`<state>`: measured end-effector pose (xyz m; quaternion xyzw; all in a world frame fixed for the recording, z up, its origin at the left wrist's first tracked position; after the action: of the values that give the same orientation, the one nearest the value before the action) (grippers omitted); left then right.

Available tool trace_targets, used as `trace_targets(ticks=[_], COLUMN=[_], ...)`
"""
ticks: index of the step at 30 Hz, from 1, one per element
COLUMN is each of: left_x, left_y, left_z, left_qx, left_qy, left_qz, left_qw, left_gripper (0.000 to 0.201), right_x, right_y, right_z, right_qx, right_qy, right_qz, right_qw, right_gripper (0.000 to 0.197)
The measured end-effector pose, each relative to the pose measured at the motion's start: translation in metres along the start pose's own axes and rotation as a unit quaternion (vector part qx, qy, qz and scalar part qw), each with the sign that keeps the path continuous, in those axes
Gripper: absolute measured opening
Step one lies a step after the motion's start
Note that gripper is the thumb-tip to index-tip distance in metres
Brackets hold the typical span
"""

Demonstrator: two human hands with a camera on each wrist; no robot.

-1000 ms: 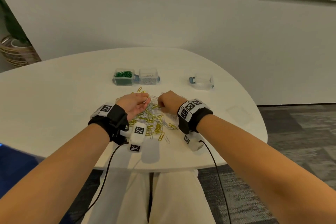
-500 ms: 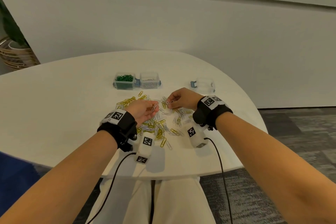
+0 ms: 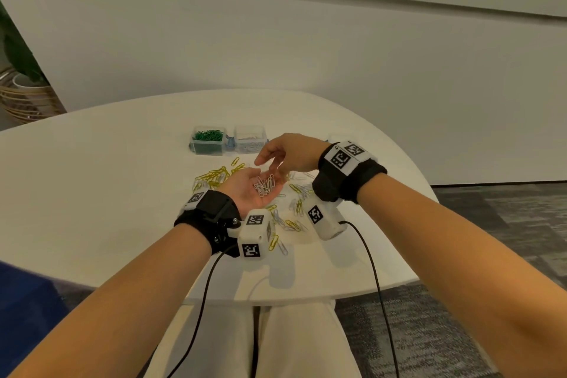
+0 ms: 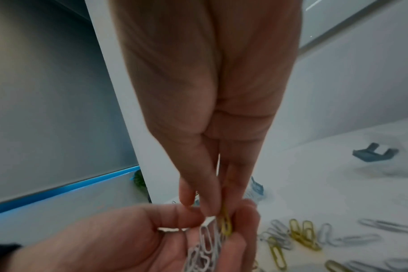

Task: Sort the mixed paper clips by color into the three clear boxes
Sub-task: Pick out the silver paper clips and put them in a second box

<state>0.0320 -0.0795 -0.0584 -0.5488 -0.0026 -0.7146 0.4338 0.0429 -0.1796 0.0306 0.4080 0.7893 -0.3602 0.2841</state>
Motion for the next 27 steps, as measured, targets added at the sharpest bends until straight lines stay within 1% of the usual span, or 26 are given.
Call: trace_targets(ticks=[2, 3, 5, 7, 9, 12, 13, 14, 18, 20, 22, 23, 25, 27], left_x=[-0.004, -0.005, -0.006, -0.008, -0.008, -0.002, 0.0, 0.001, 0.005, 0.005, 0.002, -0.001, -0.01, -0.021], left_y=[-0.002, -0.004, -0.007, -0.009, -0.009, -0.012, -0.013, -0.014, -0.015, -0.014, -0.015, -0.016, -0.019, -0.023], left_z=[0.001, 0.002, 0.003, 0.004, 0.002, 0.0, 0.0, 0.0, 0.002, 0.005, 0.008, 0.01, 0.015, 0.022], left_qx=[0.011, 0.018, 0.031, 0.037, 0.035, 0.041, 0.046, 0.049, 0.075, 0.084, 0.071, 0.061, 0.049, 0.039], left_qy=[0.007, 0.015, 0.037, 0.048, 0.051, 0.085, 0.101, 0.115, 0.173, 0.179, 0.172, 0.176, 0.188, 0.185], left_qz=[0.0, -0.001, -0.005, -0.012, -0.018, -0.038, -0.042, -0.046, -0.046, -0.043, -0.036, -0.023, 0.013, 0.031], left_qw=[1.0, 1.0, 0.999, 0.998, 0.998, 0.995, 0.993, 0.991, 0.981, 0.979, 0.982, 0.982, 0.981, 0.981], left_gripper=[0.032, 0.029, 0.018, 0.019, 0.025, 0.028, 0.028, 0.027, 0.027, 0.025, 0.022, 0.021, 0.019, 0.019], right_x=[-0.008, -0.011, -0.011, 0.0, 0.009, 0.009, 0.01, 0.012, 0.018, 0.017, 0.011, 0.006, -0.003, -0.001], right_y=[-0.006, -0.008, -0.009, -0.007, -0.005, -0.004, -0.003, 0.0, 0.005, 0.006, 0.006, 0.005, 0.003, 0.0], right_z=[0.004, 0.008, 0.02, 0.031, 0.034, 0.024, 0.021, 0.019, 0.016, 0.01, 0.007, 0.009, 0.023, 0.03], right_qx=[-0.008, -0.003, 0.042, 0.084, 0.075, 0.027, 0.02, 0.02, 0.04, 0.024, 0.018, 0.031, 0.087, 0.12], right_qy=[0.058, 0.064, -0.004, -0.081, -0.076, -0.027, -0.022, -0.028, -0.099, -0.133, -0.15, -0.151, -0.135, -0.132], right_qz=[0.035, 0.058, 0.086, 0.081, 0.096, 0.17, 0.175, 0.165, 0.108, 0.105, 0.123, 0.139, 0.163, 0.148], right_qw=[0.998, 0.996, 0.995, 0.99, 0.99, 0.985, 0.984, 0.986, 0.988, 0.985, 0.981, 0.978, 0.974, 0.973], right_gripper=[0.041, 0.038, 0.03, 0.024, 0.021, 0.018, 0.017, 0.017, 0.019, 0.016, 0.015, 0.018, 0.023, 0.024])
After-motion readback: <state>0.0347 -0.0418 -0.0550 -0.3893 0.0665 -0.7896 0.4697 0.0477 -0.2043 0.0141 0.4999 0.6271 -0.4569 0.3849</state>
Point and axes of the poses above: each hand's wrist, its own y-axis towards the middle knuckle, its own x-axis out of the palm, z = x × y, the point moved 5 cm from there along y, towards the middle knuckle, and after that the axes turned 6 degrees about -z, right-handed, at the moved point
